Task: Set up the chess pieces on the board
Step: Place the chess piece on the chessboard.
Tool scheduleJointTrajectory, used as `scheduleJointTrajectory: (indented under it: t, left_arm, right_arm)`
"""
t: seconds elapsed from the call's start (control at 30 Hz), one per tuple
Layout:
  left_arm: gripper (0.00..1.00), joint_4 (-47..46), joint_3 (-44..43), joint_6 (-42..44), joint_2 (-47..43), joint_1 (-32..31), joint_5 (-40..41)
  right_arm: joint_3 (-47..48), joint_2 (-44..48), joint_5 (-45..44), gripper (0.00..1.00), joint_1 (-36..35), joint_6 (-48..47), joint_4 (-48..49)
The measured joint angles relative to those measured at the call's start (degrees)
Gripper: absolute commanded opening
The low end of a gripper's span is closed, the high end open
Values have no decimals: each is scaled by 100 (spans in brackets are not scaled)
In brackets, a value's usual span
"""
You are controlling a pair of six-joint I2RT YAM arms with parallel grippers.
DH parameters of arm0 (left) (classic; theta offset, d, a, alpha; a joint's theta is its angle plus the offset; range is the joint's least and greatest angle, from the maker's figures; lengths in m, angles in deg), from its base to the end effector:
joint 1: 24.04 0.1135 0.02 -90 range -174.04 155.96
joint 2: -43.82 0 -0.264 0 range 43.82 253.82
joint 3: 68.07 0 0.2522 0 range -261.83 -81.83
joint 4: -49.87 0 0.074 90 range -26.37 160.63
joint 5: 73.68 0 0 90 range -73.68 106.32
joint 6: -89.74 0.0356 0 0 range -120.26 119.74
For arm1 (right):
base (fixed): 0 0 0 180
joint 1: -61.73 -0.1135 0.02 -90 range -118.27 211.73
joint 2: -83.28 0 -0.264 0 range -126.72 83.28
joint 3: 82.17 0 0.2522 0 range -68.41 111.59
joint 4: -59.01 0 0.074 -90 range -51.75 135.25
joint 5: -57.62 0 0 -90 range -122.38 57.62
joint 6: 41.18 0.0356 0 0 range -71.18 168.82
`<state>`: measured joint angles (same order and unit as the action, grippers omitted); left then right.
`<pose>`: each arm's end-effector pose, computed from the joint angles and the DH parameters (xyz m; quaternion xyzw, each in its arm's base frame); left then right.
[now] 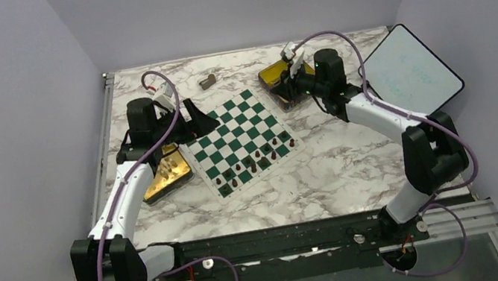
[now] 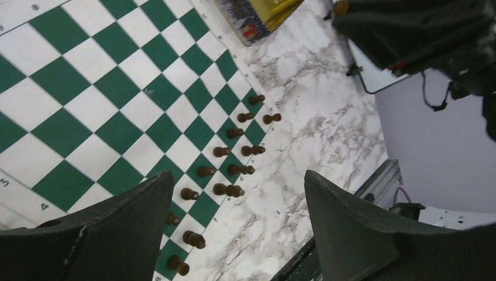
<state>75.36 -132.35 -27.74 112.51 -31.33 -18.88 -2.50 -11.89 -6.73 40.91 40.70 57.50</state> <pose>0.2601 -0.0540 0.2887 0.0045 0.8388 -0.3924 0.3773 0.3574 0.1524 0.2780 -0.3237 0.7260 0.2415 0.5566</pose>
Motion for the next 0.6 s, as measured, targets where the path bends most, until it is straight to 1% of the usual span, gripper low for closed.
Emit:
scheduleJointTrajectory:
  t: [0.17, 0.33, 0.6]
  left_arm:
    - [77, -140, -424, -297, 103, -85, -369]
    - [70, -264, -540, -566, 210, -424, -643]
    - [65, -761, -540, -1329, 518, -938, -1058]
  right_arm:
    - [-664, 798, 527, 16, -675, -249, 293]
    - [-1099, 1370, 616, 15, -1377, -363, 476]
    - [-1268, 1749, 610, 15, -1790, -437, 507]
